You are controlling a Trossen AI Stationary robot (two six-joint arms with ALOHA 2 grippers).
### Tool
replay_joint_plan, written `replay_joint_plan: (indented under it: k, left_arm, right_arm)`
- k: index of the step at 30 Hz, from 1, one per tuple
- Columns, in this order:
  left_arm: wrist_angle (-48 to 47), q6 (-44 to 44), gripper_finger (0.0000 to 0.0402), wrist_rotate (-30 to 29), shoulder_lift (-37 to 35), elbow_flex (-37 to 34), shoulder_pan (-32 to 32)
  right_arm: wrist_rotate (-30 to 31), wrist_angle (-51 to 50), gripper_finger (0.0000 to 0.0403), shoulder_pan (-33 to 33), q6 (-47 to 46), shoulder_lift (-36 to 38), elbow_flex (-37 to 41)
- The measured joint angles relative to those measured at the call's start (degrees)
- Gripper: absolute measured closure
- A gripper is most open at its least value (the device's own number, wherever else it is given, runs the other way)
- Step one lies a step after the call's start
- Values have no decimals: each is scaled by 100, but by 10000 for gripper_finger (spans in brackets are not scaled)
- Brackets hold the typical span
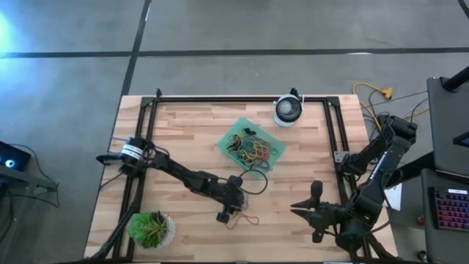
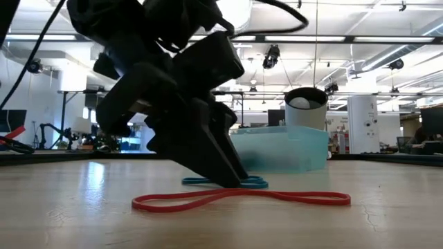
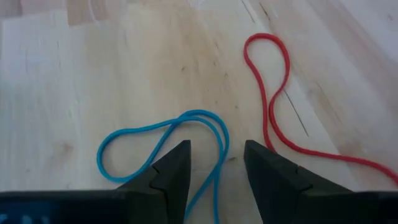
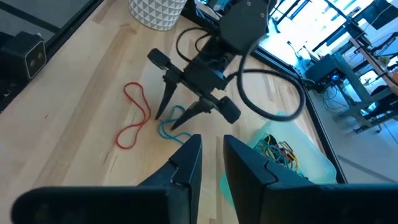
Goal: Pick and place rubber bands into bin
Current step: Put the blue rubber band into the blue bin
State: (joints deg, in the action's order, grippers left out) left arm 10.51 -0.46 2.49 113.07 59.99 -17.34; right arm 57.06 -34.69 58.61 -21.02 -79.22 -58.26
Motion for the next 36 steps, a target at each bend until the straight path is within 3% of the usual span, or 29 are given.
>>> replay_joint_plan:
  k: [9,19,28,36]
  left_arm:
    - [0,-214,274,234,75,0,79]
    - [-52,324,395,297,75,-11,76]
    - [-148,439,400,100,-8,4,57]
    - [-450,616,401,-745,-169,-7,-104]
  right_arm:
    - [0,17,344,0,0,0,0]
    - [0,23,342,0,0,0,22]
    - [-2,26,344,0,0,0,22]
    - [-2,28,344,0,0,0,29]
